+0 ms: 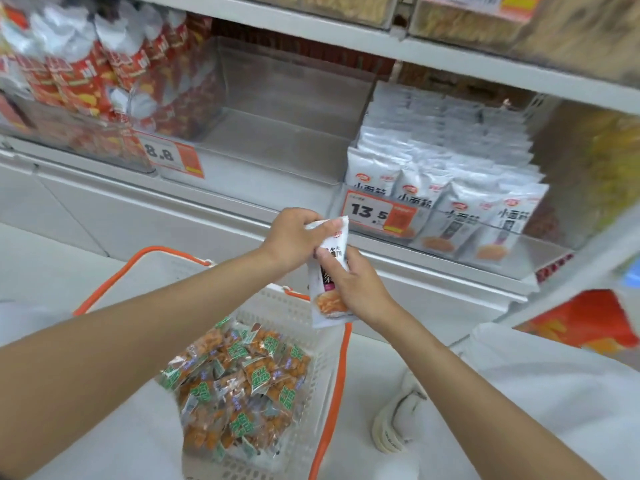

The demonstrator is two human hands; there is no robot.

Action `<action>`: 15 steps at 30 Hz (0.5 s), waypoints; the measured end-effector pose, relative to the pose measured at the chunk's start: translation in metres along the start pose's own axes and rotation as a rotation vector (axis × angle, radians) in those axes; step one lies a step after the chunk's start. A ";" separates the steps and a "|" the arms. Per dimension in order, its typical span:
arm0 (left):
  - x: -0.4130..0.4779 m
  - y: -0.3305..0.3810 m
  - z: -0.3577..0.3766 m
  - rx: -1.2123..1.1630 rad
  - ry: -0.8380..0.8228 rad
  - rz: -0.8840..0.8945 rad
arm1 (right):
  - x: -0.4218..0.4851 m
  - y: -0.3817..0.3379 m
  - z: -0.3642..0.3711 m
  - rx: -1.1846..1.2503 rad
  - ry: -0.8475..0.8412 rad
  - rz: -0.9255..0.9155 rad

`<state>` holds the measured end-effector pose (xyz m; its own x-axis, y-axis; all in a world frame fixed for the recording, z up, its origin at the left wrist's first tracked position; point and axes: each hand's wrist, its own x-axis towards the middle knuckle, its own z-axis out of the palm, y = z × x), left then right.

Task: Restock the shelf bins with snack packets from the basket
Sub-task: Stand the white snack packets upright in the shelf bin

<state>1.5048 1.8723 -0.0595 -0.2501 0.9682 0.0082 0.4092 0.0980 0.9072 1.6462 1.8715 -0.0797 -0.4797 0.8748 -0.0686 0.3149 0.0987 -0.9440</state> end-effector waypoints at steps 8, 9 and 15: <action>0.011 0.007 0.004 -0.107 0.142 0.053 | -0.001 -0.009 -0.024 0.140 -0.259 0.053; 0.011 0.007 0.004 -0.120 0.145 0.053 | -0.001 -0.008 -0.026 0.145 -0.283 0.061; 0.007 0.010 0.012 -0.140 0.111 0.105 | 0.000 -0.011 -0.049 -0.019 -0.418 0.099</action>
<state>1.5172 1.8824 -0.0554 -0.3105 0.9394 0.1452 0.3139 -0.0428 0.9485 1.6834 1.8938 -0.0537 -0.7356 0.6135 -0.2873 0.3895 0.0360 -0.9203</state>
